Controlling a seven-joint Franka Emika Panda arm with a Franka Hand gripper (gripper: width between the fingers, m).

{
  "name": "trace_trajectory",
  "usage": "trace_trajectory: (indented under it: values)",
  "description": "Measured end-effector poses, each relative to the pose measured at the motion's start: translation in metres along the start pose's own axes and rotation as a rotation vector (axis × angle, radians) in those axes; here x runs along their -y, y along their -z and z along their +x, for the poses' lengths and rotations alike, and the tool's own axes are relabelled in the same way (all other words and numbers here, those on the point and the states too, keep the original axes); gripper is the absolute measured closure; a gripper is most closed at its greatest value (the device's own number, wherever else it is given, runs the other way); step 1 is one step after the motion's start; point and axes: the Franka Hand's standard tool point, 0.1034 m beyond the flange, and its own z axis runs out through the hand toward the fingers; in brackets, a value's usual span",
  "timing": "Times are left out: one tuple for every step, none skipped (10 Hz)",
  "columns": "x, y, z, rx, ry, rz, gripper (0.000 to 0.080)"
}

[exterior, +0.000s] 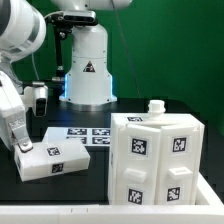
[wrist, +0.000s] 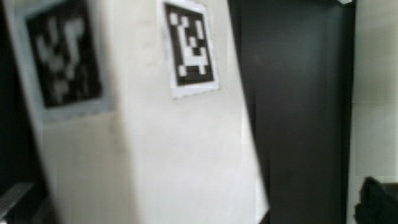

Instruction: Assemble cabinet

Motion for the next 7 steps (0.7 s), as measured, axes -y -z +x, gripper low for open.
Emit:
trace_trajectory:
  values:
    - [0.0,0.003,0.001,0.008,0.001,-0.011,0.0001]
    - [0.001,0.008,0.003,0.015,0.02,-0.019,0.0001]
    - [0.0,0.013,0.006,0.023,0.016,-0.02,0.0003]
    - [-0.001,0.017,0.008,0.032,0.053,-0.039,0.0003]
    - [0.004,0.019,0.008,0.044,0.099,-0.058,0.0003]
    - [0.008,0.02,0.008,0.05,0.15,-0.077,0.0003]
    - [0.011,0.02,0.01,0.038,0.224,-0.076,0.0003]
